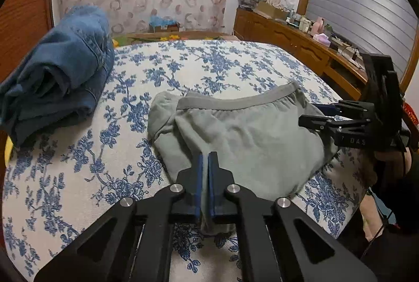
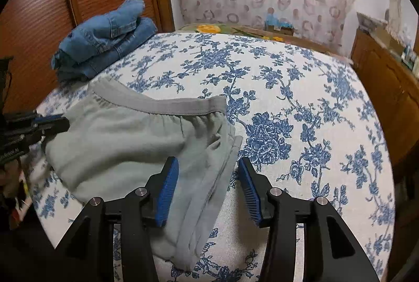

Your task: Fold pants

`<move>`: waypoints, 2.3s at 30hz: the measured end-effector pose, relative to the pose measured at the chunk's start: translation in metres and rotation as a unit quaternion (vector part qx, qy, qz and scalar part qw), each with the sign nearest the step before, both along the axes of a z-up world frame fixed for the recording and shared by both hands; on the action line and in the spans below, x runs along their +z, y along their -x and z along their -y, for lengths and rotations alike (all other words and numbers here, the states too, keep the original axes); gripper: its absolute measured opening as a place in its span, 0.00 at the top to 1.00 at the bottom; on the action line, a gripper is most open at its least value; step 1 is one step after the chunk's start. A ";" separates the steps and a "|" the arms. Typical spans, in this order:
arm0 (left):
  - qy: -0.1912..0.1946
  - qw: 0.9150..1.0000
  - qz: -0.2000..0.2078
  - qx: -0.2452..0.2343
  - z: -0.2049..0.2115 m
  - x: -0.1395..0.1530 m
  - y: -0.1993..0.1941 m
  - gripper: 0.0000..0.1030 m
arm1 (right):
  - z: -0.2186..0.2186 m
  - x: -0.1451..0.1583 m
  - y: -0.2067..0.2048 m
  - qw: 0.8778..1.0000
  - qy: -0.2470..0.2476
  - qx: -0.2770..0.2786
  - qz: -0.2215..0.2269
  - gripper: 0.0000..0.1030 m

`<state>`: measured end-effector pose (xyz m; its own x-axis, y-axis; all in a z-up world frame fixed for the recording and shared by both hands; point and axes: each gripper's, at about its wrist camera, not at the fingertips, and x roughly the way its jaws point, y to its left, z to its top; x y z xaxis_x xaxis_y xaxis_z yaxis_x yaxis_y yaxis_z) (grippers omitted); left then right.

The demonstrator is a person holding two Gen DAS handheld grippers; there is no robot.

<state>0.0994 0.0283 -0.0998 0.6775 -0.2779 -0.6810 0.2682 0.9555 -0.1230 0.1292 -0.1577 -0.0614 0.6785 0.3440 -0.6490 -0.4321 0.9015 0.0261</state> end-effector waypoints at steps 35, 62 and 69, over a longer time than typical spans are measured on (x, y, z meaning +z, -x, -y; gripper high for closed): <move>0.002 0.999 -0.037 0.040 -0.013 -0.006 -0.059 0.17 | 0.003 -0.001 0.001 1.000 -0.006 -0.002 0.002 0.51; -0.052 0.996 -0.055 0.037 -0.003 -0.023 -0.068 0.12 | 0.001 -0.001 0.000 1.000 -0.003 -0.006 -0.001 0.51; -0.046 0.997 -0.055 0.037 -0.005 -0.023 -0.068 0.12 | -0.001 0.004 -0.018 1.000 -0.014 -0.005 -0.028 0.51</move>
<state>0.1676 0.0335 -0.1224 0.6130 -0.1628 -0.7732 0.1858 0.9808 -0.0593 0.1470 -0.1571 -0.0572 0.6453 0.3557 -0.6761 -0.4202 0.9043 0.0747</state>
